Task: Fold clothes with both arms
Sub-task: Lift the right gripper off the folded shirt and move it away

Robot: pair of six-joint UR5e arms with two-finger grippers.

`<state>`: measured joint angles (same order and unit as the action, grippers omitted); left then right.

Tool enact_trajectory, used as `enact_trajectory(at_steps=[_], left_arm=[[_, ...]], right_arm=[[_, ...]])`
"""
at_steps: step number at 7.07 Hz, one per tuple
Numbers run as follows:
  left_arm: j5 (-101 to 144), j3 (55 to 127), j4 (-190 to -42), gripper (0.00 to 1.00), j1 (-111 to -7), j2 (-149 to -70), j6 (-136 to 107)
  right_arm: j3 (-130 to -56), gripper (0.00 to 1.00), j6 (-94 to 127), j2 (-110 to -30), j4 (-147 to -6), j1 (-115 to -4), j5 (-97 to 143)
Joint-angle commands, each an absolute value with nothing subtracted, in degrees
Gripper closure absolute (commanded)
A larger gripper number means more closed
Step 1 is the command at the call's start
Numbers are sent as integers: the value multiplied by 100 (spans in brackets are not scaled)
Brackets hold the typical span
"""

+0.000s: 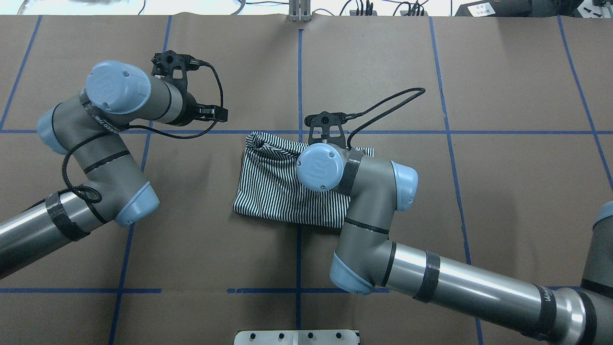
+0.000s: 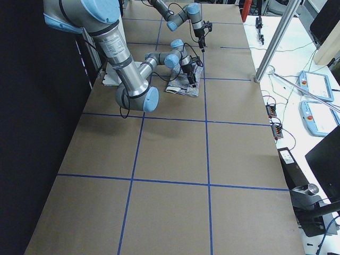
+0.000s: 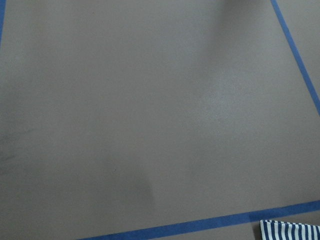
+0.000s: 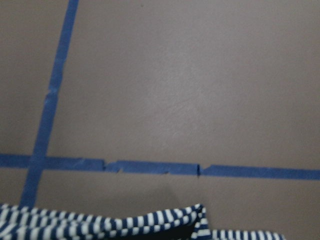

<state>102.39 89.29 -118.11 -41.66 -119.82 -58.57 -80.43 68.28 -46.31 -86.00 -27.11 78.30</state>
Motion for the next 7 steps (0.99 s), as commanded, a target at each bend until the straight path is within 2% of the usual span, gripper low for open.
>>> enact_trajectory(at_steps=[1,3,5,7], left_arm=[[10239,8973,-11821,0,-4157,-11980,-5959],[10231,8956,-11874,0,-4131,-11988,-6046],[10239,8965,-11874,0,-4009,-12076,-6450],[10239,8956,-11874,0,-3946,-12103,-6539]], right_arm=[[-7464,0,6384,-4457,-8456,-3241,8023],[-7462,0,5848,-4482,-8238,-3873,8898],[-7610,0,5564,-5051,-7096,-4052,9606],[-8013,0,5668,-5002,-7563,-3904,9589]])
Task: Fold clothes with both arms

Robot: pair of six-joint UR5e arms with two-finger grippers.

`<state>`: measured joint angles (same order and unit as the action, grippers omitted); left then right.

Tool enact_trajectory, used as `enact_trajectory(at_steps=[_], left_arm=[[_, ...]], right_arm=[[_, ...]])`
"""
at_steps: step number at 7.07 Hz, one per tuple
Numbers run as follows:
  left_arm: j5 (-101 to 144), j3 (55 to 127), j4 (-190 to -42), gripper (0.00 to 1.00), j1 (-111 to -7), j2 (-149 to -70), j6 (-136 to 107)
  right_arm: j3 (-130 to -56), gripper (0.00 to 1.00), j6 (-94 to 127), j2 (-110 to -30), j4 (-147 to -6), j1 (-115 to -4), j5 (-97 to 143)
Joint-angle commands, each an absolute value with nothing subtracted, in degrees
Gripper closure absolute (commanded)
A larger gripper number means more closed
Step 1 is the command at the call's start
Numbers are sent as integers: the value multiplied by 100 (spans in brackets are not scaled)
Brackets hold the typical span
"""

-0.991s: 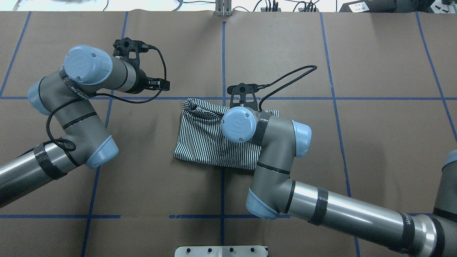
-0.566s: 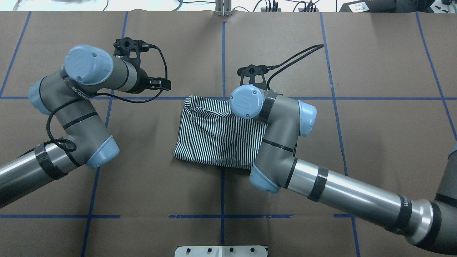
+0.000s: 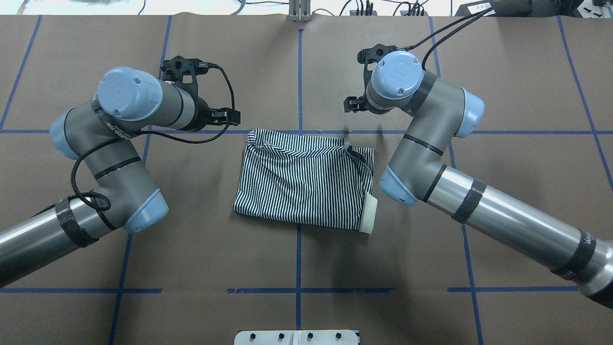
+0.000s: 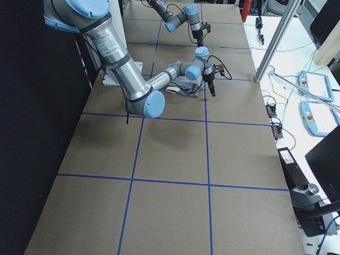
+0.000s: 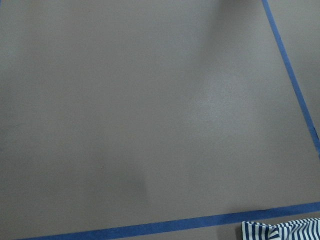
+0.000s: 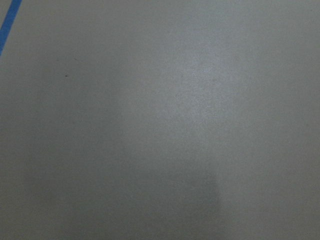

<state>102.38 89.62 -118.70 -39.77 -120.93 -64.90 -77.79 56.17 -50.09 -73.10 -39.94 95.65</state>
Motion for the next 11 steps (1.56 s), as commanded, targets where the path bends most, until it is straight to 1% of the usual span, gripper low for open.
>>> enact_trajectory(at_steps=[1,2,3,5,6,7,10,11], left_arm=[[10239,8956,-11883,0,-3946,-12103,-6530],[10239,8956,-11883,0,-3946,-12103,-6513],[10239,8956,-11892,0,-3938,-12103,-6513],[10239,8956,-11892,0,-3937,-12094,-6504],[10239,8956,-11892,0,-3937,-12094,-6504],[10239,8956,-11892,0,-3937,-12076,-6487],[10239,8956,-11892,0,-3937,-12076,-6504],[10239,8956,-11892,0,-3937,-12076,-6487]], right_arm=[[-8459,0,5878,-4957,-8272,-3728,9537],[-8768,0,5984,-4652,-9323,-3474,9353],[-8789,0,6090,-4589,-9656,-3193,8977],[-8710,0,6039,-4666,-9843,-2840,8536],[-8710,0,5942,-4763,-10009,-2795,8421],[-8693,0,5402,-4798,-10272,-2856,8211],[-8657,0,4676,-5123,-10161,-3531,8165],[-8657,0,4684,-5150,-9682,-3646,8330]])
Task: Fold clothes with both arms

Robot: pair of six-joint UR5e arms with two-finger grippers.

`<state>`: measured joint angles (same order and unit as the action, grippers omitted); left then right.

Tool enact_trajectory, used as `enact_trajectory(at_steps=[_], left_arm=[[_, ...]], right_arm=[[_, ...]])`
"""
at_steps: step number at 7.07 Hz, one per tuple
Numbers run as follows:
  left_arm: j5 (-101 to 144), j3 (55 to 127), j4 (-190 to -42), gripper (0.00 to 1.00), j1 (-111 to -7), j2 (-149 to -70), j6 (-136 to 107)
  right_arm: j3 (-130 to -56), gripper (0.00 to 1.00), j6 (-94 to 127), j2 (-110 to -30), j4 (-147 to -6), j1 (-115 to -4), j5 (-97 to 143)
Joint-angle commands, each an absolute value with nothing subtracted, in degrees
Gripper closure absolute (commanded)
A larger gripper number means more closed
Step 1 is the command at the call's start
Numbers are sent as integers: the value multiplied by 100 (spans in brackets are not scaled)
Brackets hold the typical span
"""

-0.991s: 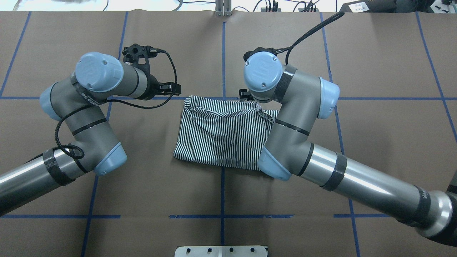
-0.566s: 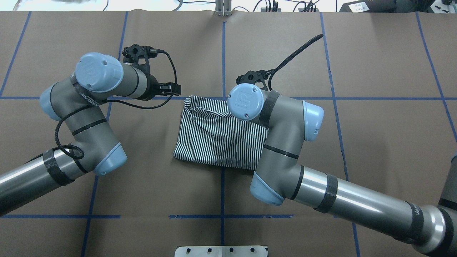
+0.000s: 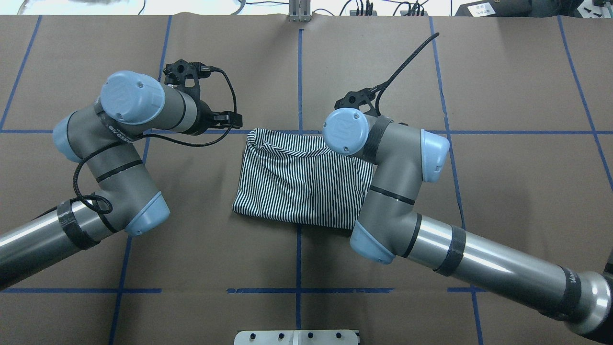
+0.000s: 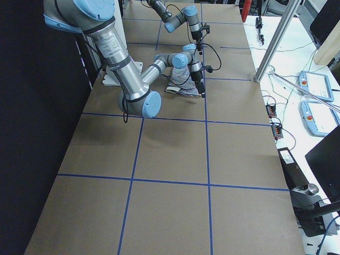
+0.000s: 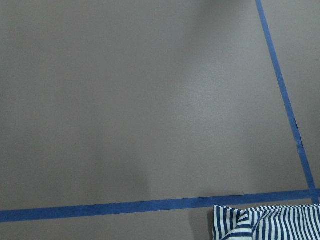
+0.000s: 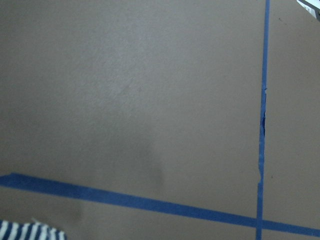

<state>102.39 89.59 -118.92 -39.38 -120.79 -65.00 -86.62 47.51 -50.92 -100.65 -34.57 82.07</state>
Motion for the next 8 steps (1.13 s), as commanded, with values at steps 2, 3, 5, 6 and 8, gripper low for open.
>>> enact_trajectory(at_steps=[2,3,5,6,8], left_arm=[[10239,8956,-11892,0,-3937,-12076,-6486],[10239,8956,-11892,0,-3937,-12059,-6478],[10239,8939,-12084,0,-3937,-12024,-6478],[10239,8938,-12085,0,-3937,-12023,-6486],[10239,8956,-12085,0,-3937,-12023,-6486]], right_arm=[[-8763,0,5766,-5098,-8654,-3613,9356],[-8763,0,6401,-5176,-7979,-3473,9439],[-8745,18,7328,-5326,-7314,-3200,9431],[-8736,40,7339,-5370,-7313,-3173,9413],[-8728,42,7330,-5449,-7313,-3155,9404]])
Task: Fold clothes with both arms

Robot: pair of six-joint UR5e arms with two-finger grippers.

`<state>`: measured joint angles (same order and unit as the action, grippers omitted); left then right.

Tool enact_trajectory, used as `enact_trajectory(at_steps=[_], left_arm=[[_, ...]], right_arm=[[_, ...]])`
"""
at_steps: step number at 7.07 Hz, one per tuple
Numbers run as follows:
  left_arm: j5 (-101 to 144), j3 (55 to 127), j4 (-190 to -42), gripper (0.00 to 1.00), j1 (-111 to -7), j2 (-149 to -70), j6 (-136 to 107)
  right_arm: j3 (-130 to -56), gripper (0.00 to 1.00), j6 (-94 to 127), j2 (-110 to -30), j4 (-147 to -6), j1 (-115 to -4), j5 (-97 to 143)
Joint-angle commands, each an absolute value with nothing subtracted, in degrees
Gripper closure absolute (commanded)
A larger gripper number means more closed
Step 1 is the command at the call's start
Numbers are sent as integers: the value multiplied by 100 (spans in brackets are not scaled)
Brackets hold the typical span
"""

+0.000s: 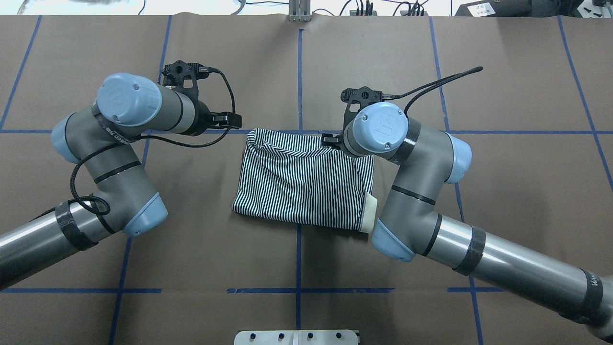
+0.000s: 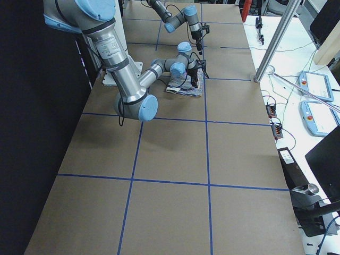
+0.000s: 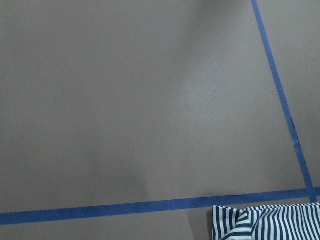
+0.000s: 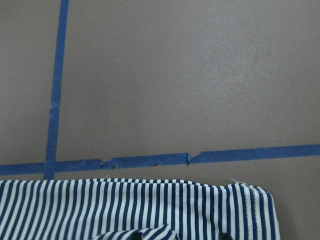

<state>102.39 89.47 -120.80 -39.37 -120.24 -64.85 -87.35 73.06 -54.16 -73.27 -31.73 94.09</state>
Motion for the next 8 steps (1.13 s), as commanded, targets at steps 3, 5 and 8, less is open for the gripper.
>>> enact_trajectory(at_steps=[3,5,8], left_arm=[[10239,8956,-12085,0,-3937,-12015,-6486],[10239,8956,-12085,0,-3937,-12015,-6486],[10239,8956,-12085,0,-3929,-12015,-6513]], right_arm=[[-8701,42,7550,-5423,-7304,-3059,9378],[-8701,45,7646,-5370,-7304,-3059,9369],[-8588,47,7646,-5370,-7304,-3050,9360]])
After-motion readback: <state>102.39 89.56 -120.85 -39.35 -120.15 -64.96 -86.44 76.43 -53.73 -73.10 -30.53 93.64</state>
